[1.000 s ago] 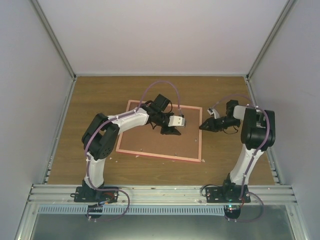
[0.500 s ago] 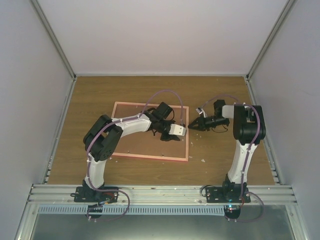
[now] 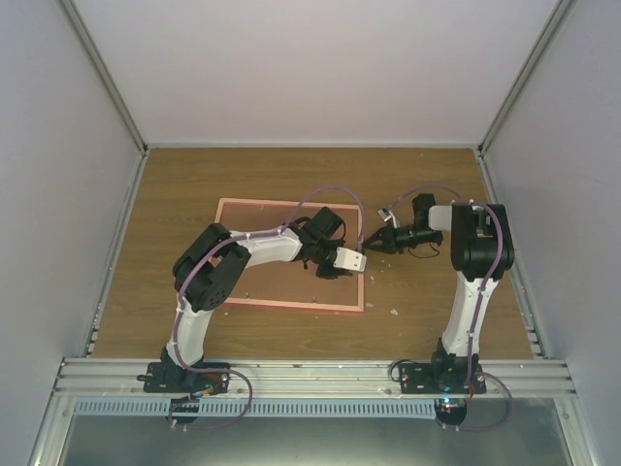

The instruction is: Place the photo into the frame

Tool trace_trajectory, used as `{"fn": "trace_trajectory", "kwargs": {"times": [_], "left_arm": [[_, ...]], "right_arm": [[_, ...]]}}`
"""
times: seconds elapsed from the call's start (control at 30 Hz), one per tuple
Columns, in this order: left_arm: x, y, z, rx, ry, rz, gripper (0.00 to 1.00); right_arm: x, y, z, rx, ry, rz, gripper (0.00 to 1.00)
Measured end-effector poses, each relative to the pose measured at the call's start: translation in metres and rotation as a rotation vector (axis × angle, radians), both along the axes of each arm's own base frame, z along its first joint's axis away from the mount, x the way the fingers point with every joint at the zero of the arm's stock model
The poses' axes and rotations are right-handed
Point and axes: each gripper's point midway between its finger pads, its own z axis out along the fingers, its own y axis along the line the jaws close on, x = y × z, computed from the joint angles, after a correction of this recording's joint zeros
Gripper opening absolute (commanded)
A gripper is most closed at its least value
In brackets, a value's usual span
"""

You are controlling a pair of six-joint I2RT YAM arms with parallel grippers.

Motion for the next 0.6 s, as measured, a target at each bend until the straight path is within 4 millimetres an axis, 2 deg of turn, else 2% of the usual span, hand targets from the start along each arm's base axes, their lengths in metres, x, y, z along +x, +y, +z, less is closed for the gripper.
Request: {"fn": "trace_trajectory", "kwargs": {"times": [0.07, 0.6], "left_arm": [[0.001, 0.0, -0.005, 0.011, -0.004, 0.005, 0.18], [0.029, -0.008, -0.005, -0.005, -0.108, 0.108, 0.07]], "right_arm": [[0.0, 0.0, 0.0, 0.001, -0.001, -0.001, 0.06], [-0.001, 0.005, 0.0, 0.036, -0.02, 0.0, 0.01]]}}
